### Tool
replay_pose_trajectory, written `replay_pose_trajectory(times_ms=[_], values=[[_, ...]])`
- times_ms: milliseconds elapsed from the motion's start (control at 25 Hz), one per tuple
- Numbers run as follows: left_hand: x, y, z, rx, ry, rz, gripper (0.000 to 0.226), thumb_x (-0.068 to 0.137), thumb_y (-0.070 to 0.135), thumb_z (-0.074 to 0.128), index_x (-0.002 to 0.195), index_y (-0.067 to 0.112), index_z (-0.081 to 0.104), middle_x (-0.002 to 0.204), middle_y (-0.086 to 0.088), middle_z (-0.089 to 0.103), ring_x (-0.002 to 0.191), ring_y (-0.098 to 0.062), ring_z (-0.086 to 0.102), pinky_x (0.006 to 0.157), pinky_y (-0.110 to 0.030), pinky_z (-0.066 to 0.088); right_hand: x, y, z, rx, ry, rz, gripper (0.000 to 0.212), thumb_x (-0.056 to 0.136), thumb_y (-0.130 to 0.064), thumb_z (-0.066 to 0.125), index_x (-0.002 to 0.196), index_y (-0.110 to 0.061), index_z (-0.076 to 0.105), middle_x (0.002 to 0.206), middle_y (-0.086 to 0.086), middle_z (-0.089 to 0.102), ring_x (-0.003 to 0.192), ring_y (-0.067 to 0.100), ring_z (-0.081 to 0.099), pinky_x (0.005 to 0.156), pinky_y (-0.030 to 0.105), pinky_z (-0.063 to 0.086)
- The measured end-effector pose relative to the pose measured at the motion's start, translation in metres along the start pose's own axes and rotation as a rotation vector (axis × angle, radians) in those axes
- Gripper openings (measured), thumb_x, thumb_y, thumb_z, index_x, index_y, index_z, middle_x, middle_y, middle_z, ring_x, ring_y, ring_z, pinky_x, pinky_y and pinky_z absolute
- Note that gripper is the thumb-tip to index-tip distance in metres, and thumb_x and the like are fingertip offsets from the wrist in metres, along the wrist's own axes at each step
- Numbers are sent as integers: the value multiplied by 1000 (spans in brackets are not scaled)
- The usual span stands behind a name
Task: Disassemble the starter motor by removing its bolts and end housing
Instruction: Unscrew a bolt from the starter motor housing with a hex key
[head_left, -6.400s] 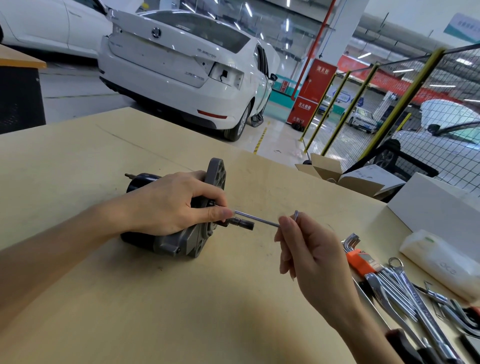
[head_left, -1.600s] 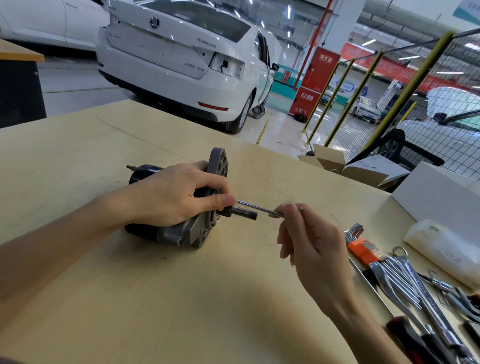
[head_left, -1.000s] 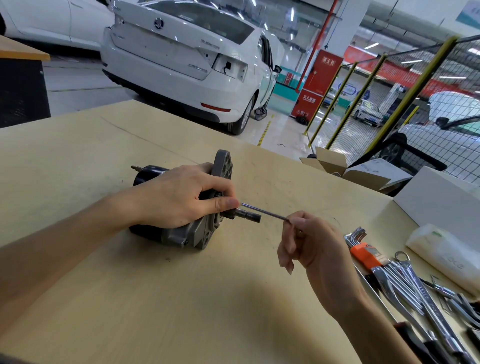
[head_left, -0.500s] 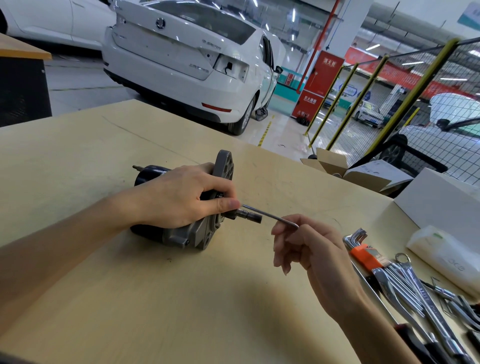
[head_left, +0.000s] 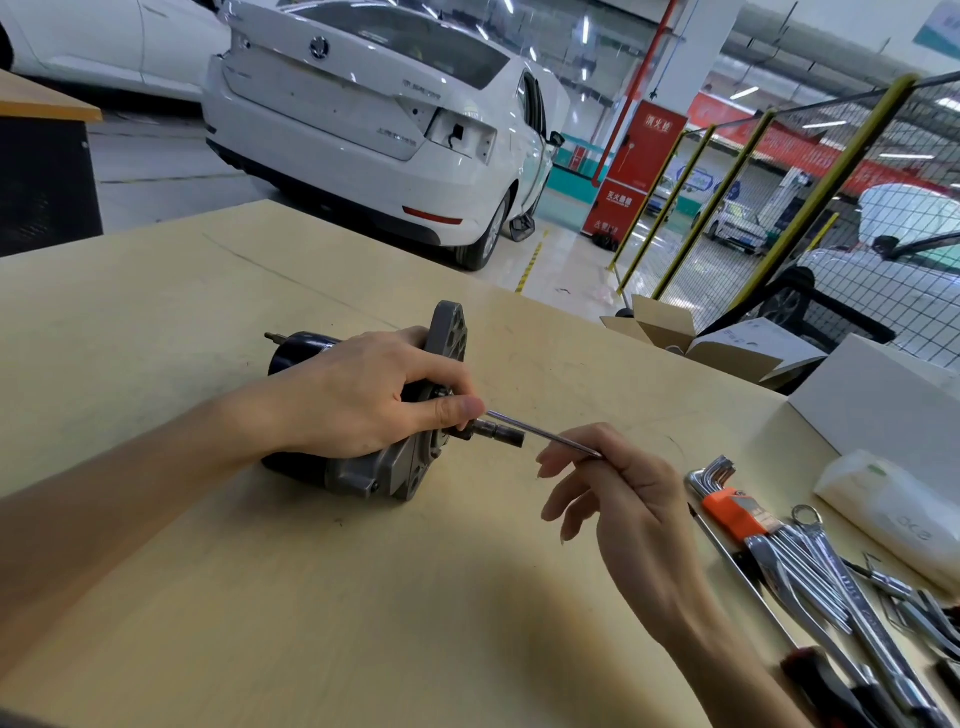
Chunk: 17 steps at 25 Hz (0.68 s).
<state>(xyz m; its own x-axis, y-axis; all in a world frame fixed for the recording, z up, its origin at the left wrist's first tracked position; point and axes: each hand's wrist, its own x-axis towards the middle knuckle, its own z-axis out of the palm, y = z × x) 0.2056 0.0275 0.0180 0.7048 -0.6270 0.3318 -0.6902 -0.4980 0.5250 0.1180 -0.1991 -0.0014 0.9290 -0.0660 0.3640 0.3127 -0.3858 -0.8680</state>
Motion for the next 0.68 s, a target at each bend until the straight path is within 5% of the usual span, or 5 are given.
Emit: replay_pose_trajectory(times_ms=[120,320,680], values=[[0,1,0,8,5,-3,28,79,75,38,81,57,59,92,14,51,87,-4,53,79,-24,40,3,-2,-1,54,41,95,31,103,-8,39,98,-18,68,78,2,67,54,24,62,44,28,47],[-1,2,-1,12,16,-1,34,78,75,39,89,52,61,89,18,50,88,0,52,74,-19,38,7,-8,-6,292,-43,400,55,101,-43,38,60,-10,54,49,7,37,41,20,46,39,25,35],[-1,2,-1,20,18,-7,30,78,74,40,85,52,60,88,15,50,87,1,51,72,-19,35,7,-12,-8,517,-169,485,55,97,-48,38,58,-11,49,49,2,30,40,16,34,41,25,21]])
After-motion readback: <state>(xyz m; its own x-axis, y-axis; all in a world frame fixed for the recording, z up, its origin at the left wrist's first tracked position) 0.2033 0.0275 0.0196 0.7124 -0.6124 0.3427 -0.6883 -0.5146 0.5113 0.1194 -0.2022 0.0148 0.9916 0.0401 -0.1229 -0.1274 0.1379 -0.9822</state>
